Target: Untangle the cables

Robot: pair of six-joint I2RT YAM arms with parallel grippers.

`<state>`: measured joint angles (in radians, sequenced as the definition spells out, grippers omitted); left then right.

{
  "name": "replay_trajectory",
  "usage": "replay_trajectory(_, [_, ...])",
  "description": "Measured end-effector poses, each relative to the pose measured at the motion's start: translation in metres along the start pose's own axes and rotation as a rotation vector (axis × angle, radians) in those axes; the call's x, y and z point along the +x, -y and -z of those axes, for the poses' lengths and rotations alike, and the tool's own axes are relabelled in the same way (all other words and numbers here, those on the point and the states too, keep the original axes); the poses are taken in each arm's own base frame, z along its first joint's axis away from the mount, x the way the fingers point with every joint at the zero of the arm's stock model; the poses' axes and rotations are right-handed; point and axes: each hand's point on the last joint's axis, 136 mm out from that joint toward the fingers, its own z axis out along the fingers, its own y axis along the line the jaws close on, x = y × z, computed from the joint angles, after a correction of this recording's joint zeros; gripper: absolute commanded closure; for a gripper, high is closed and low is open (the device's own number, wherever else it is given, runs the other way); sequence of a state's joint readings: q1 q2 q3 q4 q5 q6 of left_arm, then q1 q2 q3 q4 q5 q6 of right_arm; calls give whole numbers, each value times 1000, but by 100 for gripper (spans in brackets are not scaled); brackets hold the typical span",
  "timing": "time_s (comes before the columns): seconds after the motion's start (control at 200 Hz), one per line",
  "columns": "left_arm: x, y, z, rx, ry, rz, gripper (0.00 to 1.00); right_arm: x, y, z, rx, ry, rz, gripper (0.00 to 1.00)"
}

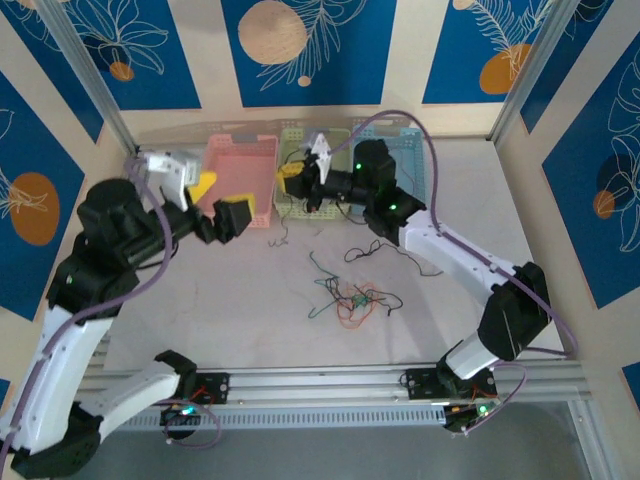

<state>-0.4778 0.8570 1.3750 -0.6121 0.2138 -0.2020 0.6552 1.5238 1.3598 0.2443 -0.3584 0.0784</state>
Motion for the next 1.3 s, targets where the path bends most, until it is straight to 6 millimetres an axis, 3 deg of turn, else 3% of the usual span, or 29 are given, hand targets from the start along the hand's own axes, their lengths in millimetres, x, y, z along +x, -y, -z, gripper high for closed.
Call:
replay_trajectory(0.11, [43, -19, 20, -103, -63, 6, 0, -46, 12, 8, 47, 77, 57, 100])
replay_trajectory(0.255, [97, -34, 41, -180, -136, 33, 0, -86, 43, 5, 128, 140, 97, 100])
replay_trajectory(0.415, [155, -48, 41, -222, -250, 91, 0, -100, 93, -10, 253, 154, 94, 100])
replay_trajectory(0.55, [188, -54, 39, -239, -310, 118, 0, -93, 143, -24, 377, 134, 71, 100])
replay_trajectory(0.72, [204, -55, 34, -225, -341, 118, 0, -53, 201, -40, 524, 52, 30, 100])
replay_trajectory(0.905, [204, -51, 29, -195, -341, 119, 0, 18, 250, -48, 691, -86, -47, 100])
replay_trajectory(0.94, [204, -51, 28, -191, -340, 119, 0, 33, 257, -48, 719, -118, -70, 96])
replay_trajectory(1.055, [204, -50, 27, -188, -338, 120, 0, 81, 276, -45, 798, -222, -142, 81])
replay_trajectory(1.145, [204, -50, 27, -185, -339, 120, 0, 122, 286, -37, 859, -316, -214, 76])
replay_trajectory(1.3, [205, -49, 27, -181, -341, 121, 0, 166, 287, -18, 930, -443, -331, 66])
